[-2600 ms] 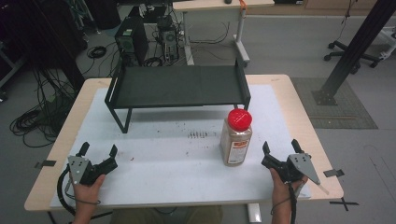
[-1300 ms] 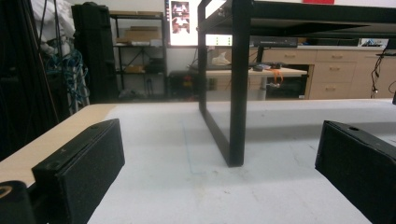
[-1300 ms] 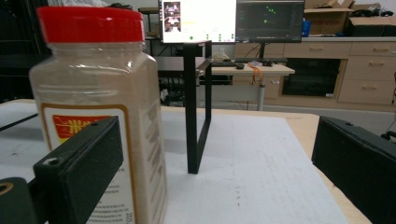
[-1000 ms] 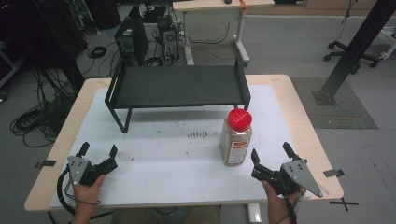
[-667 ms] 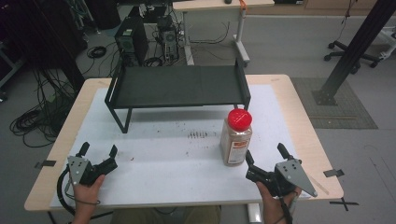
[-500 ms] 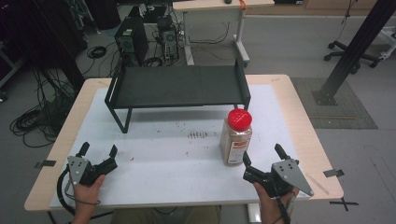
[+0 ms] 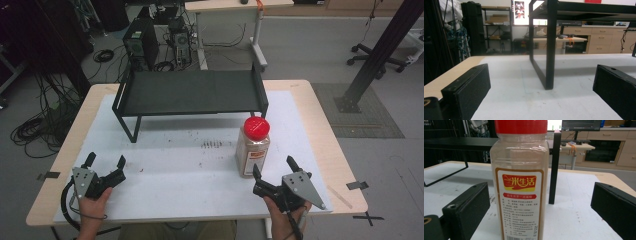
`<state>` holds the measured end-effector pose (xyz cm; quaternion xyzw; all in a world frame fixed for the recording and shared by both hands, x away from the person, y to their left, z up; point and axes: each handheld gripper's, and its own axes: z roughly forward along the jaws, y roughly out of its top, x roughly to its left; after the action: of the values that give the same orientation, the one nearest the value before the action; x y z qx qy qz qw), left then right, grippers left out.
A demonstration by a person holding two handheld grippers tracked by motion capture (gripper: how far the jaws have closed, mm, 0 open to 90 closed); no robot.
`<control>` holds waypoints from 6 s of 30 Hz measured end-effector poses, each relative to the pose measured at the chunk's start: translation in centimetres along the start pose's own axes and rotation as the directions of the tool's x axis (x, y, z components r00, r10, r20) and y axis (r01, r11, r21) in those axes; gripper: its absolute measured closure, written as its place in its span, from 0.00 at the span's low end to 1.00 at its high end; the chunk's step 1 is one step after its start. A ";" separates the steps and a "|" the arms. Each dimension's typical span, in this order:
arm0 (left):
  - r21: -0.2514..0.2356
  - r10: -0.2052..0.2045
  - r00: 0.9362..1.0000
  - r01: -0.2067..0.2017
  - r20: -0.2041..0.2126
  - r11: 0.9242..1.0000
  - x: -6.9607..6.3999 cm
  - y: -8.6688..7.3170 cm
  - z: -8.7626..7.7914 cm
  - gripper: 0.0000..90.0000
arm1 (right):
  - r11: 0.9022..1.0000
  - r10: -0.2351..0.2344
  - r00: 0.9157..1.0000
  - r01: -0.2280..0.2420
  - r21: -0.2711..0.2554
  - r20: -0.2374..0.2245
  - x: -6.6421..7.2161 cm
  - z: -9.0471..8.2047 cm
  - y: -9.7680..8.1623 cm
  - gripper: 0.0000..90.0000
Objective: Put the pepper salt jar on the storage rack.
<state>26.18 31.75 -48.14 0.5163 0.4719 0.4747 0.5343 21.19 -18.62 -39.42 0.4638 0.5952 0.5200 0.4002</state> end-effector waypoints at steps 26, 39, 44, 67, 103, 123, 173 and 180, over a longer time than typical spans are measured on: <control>-0.002 0.000 1.000 0.000 0.007 1.000 0.0 0.0 0.0 0.02 | 0.999 -0.010 1.000 0.009 0.048 0.016 2.1 1.6 -0.5 0.02; -0.005 -0.002 1.000 0.002 0.011 1.000 0.0 0.0 0.0 0.02 | 0.998 0.000 1.000 -0.002 0.063 0.028 2.4 2.4 -1.0 0.02; -0.005 -0.003 1.000 0.003 0.011 1.000 0.0 0.0 0.0 0.02 | 0.998 0.006 0.999 -0.008 0.063 0.034 2.5 2.8 -1.4 0.02; -0.005 -0.002 1.000 0.002 0.011 1.000 0.0 0.0 0.0 0.02 | 1.000 0.023 0.999 -0.024 0.017 0.046 2.8 5.0 -2.0 0.02; -0.004 -0.003 1.000 0.003 0.011 1.000 0.0 0.0 0.0 0.02 | 0.998 0.030 0.998 -0.027 -0.052 0.058 2.7 7.3 -3.0 0.03; -0.006 -0.004 1.000 0.004 0.012 1.000 0.1 0.0 -0.1 0.02 | 0.997 0.037 0.997 -0.032 -0.074 0.062 2.7 8.2 -3.2 0.05; -0.009 -0.004 1.000 0.004 0.012 1.000 0.1 0.0 -0.1 0.02 | 0.993 0.016 0.998 -0.009 -0.114 0.059 2.5 8.8 -3.5 0.27; -0.009 -0.004 1.000 0.004 0.012 1.000 0.1 0.0 -0.1 0.02 | 0.994 0.006 0.998 0.001 -0.113 0.062 2.6 8.8 -3.4 0.28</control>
<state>26.11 31.82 -48.16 0.5158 0.4677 0.4727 0.5401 28.49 -14.08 -44.02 0.4571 0.5515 0.5386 0.4436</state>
